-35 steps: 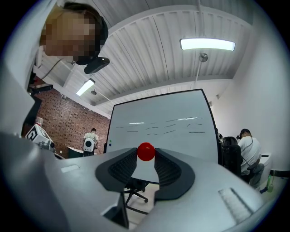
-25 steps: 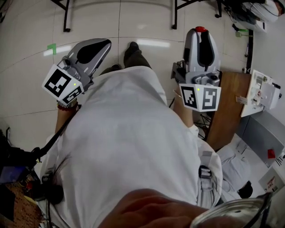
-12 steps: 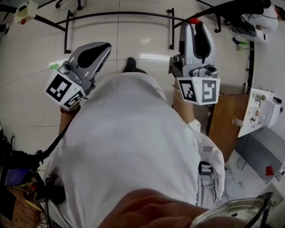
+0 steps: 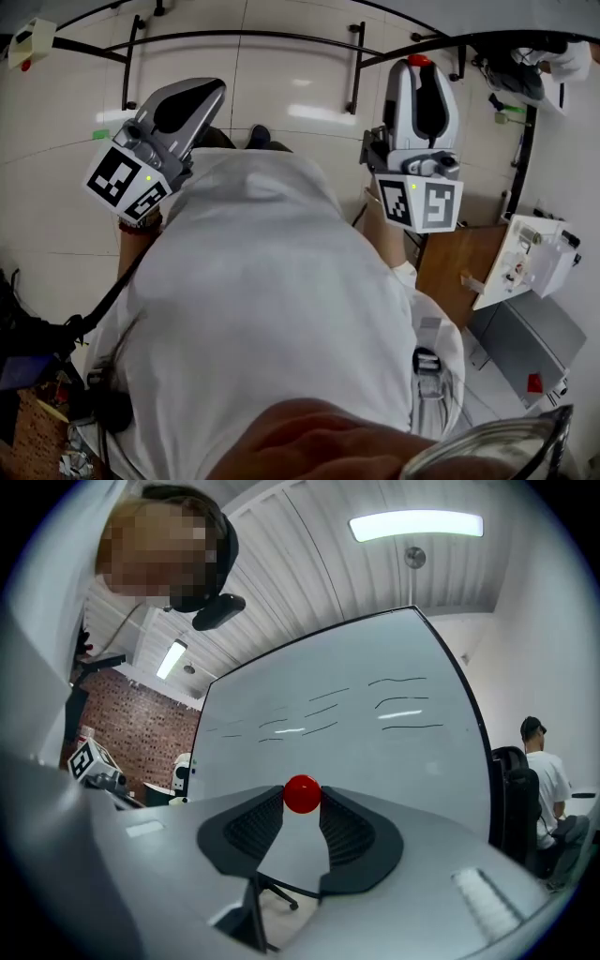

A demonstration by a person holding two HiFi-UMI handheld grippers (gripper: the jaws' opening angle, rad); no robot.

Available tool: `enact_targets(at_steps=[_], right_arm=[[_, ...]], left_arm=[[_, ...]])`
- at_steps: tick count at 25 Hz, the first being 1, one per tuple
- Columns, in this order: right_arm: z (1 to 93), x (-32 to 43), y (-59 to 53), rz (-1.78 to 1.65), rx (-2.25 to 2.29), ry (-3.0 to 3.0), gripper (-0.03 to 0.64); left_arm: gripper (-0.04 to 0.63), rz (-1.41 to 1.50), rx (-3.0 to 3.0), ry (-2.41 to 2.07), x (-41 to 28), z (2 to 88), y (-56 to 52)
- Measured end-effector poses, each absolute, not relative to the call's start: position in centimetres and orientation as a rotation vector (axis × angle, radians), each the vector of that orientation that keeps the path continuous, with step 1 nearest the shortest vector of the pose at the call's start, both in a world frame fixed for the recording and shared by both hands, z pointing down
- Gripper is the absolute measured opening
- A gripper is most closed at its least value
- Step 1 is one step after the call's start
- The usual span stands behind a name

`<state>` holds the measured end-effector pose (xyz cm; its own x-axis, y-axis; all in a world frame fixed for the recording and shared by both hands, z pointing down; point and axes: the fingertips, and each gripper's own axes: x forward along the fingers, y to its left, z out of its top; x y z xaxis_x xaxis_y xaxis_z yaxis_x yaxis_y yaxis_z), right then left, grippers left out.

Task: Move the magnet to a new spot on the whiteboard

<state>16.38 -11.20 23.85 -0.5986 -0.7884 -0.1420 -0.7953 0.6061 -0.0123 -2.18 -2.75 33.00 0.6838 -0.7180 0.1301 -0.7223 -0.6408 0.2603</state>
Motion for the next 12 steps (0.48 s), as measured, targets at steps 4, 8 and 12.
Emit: enact_targets(at_steps=[4, 8, 12], right_arm=[[24.2, 15.1, -15.7, 0.052, -1.344, 2.695, 0.126], [24.5, 12.0, -24.0, 0.03, -1.423, 2.666, 0.126], [22.2, 10.8, -27.5, 0.136, -1.493, 2.634, 0.126]], left_arm=[[0.0, 0.167, 2.668, -1.047, -1.1, 34.0, -6.4], [0.0, 0.108, 2.653, -0.982, -4.1, 34.2, -15.9], [0.0, 0.111, 2.744, -0.878, -4.8, 32.9, -20.7]])
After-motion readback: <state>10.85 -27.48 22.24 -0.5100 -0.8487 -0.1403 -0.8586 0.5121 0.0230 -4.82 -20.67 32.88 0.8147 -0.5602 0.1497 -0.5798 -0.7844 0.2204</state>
